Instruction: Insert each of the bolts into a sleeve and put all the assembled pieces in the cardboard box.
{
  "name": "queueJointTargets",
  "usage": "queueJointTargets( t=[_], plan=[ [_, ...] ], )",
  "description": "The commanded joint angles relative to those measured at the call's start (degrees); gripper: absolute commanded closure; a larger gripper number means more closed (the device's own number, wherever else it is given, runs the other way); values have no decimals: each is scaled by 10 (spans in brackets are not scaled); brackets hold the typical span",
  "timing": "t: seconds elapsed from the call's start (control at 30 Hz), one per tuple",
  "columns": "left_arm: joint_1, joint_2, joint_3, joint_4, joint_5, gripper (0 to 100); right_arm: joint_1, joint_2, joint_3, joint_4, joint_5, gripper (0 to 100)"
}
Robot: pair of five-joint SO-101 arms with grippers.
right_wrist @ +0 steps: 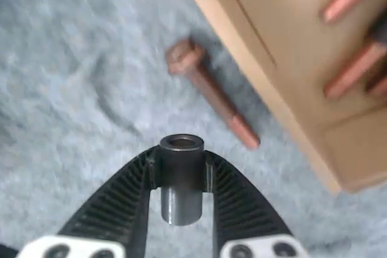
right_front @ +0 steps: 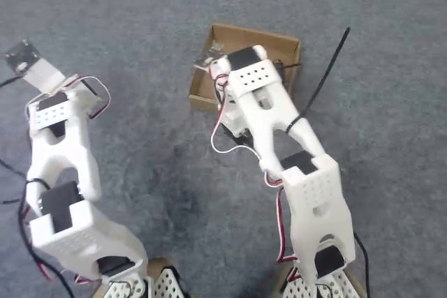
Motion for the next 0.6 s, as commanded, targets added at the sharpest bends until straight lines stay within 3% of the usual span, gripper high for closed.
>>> queueJointTargets(
  t=[0.0,0.4,0.57],
  plan=[
    [4,-17,-7,-15,-6,987,18,-97,59,1,-6,993],
    [19,-14,-5,-16,-7,987,29,-369,458,-188,0,993],
    [43,-14,-3,-15,-76,987,32,-424,569,-244,-5,993]
  ],
)
